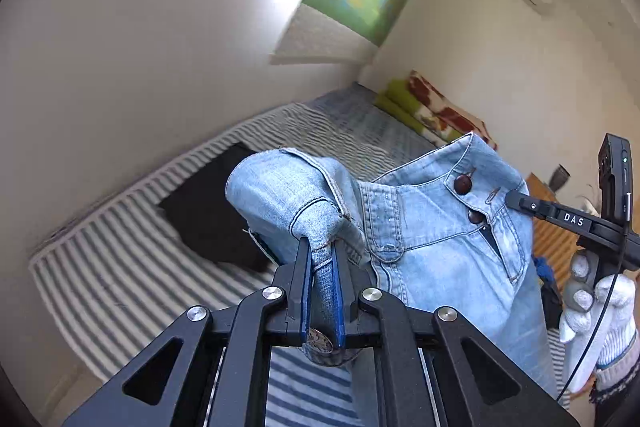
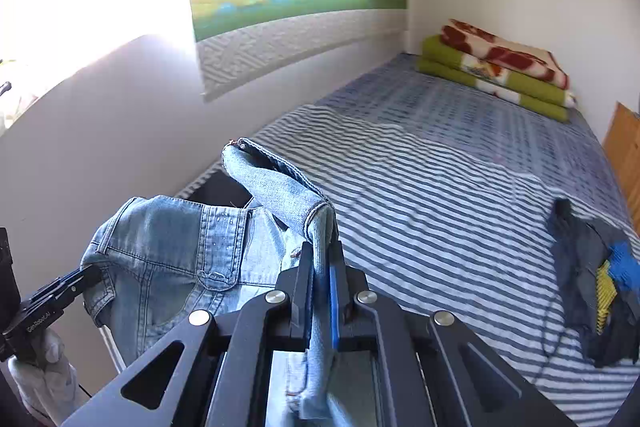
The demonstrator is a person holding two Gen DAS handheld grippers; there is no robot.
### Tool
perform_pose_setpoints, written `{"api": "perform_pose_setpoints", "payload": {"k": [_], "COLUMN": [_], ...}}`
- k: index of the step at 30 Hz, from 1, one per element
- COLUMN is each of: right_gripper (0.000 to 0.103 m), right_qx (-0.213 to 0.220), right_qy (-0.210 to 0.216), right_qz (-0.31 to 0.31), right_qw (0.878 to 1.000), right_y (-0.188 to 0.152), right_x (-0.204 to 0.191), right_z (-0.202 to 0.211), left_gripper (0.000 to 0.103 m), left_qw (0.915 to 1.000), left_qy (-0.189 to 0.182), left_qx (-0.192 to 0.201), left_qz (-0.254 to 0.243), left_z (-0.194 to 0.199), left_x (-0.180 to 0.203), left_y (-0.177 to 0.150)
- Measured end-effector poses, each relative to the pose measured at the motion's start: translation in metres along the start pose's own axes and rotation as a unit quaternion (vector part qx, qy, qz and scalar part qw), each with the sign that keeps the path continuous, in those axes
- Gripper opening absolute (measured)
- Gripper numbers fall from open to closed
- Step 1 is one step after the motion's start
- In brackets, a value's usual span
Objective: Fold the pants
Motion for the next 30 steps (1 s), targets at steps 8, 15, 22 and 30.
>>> {"api": "perform_pose_setpoints", "payload": {"k": [8,15,22,30], "right_gripper": [0.036,0.043,0.046,0.048], "right_qx": [-0.082,-0.064,-0.067,-0.090], "right_qy": [0.088,0.094,0.007,-0.112], "right_qz": [0.084,0.046,-0.042,-0.207], "right_qw": [0.989,0.992,0.997,0.968], "right_y": [0.011,-0.015,-0.125,-0.314], "right_x": [-0.161,-0.103,0.060,0.224], "right_z": [-0.108,-0.055,0.044,0.157], "left_gripper": [0.021,0.040,0.048,0.059], "left_qw": [0.9895,0.9965,0.9910,0.9568], "left_qy": [0.115,0.066,-0.018,-0.099], "left_qx": [-0.058,-0.051,-0.099,-0.210], "left_qz": [0.066,0.007,-0.089,-0.175], "left_z": [-0.009,0.001,-0.022,-0.078], "left_x": [-0.118,-0.053,0.089,0.237], "left_y": [-0.028,-0.029,-0.055,-0.156]}}
Point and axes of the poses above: each gripper's, at about its wrist camera, not at the fingertips, and z roughly against the way its jaws point, x to its right, y to its top, the point moved 3 cm from there along -z, roughly the way its jaws point, and after that the axes turned 5 degrees about -x, right-handed, at the moved point
